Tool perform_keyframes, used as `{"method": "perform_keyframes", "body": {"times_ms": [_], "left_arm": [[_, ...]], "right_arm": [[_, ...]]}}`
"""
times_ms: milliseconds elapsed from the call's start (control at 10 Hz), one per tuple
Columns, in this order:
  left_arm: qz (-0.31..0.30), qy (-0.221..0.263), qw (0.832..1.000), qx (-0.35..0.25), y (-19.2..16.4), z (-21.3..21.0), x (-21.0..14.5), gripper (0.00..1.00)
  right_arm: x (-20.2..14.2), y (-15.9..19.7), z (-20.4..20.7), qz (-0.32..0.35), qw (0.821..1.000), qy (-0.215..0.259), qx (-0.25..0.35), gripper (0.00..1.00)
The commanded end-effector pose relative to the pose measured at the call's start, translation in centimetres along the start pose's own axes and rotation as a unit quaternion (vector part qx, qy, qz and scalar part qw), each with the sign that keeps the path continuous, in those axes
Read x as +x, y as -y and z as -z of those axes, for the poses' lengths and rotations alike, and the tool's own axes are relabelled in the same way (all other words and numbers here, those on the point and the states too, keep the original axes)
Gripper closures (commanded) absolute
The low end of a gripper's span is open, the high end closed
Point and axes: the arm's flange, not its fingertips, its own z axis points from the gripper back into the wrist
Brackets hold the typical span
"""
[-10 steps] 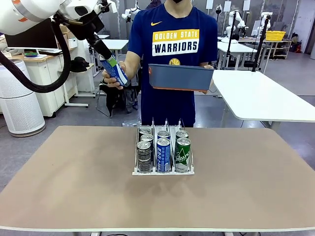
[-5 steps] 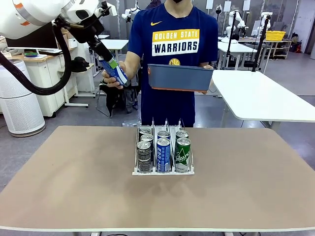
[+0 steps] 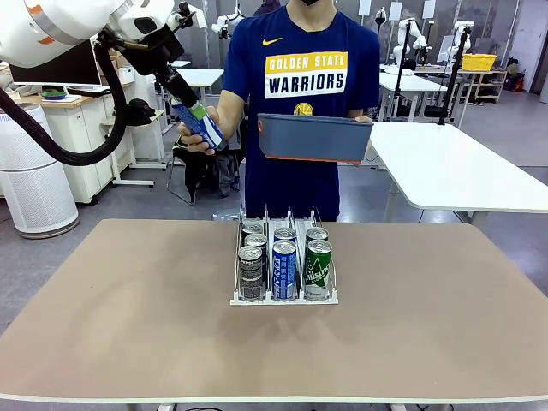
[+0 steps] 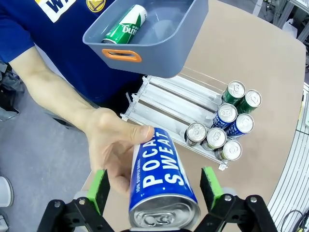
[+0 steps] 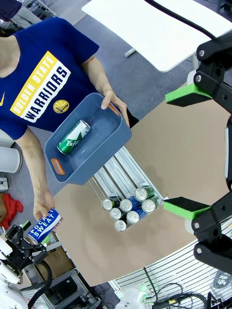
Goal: Fill the beverage cans into the dispenser.
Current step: Pick up the Ionic drink handed by the human.
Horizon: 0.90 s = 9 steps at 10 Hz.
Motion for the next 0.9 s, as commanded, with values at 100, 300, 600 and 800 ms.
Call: {"method": "perform_keyframes", "body": {"times_ms": [100,300,600,800], "left_arm": [[-0.014,-0.013,1.000,0.002,-0.12,0.43,-0.20,0.00],[-0.009,-0.024,1.000,0.012,-0.04,0.42,-0.08,0.00],[-0.004,-0.009,1.000,0.001,-0.10,0.57,-0.11,0.59],[-0.009,-0.010,1.000,0.007,-0.01,0.50,-0.11,1.00]], "right_arm": [[0.04,-0.12,0.06,0.000,1.000,0.000,0.004,0.00],[0.04,-0.12,0.06,0.000,1.000,0.000,0.004,0.00],[0.04,-0.12,0.06,0.000,1.000,0.000,0.004,0.00],[0.04,-0.12,0.06,0.000,1.000,0.000,0.004,0.00]]}}
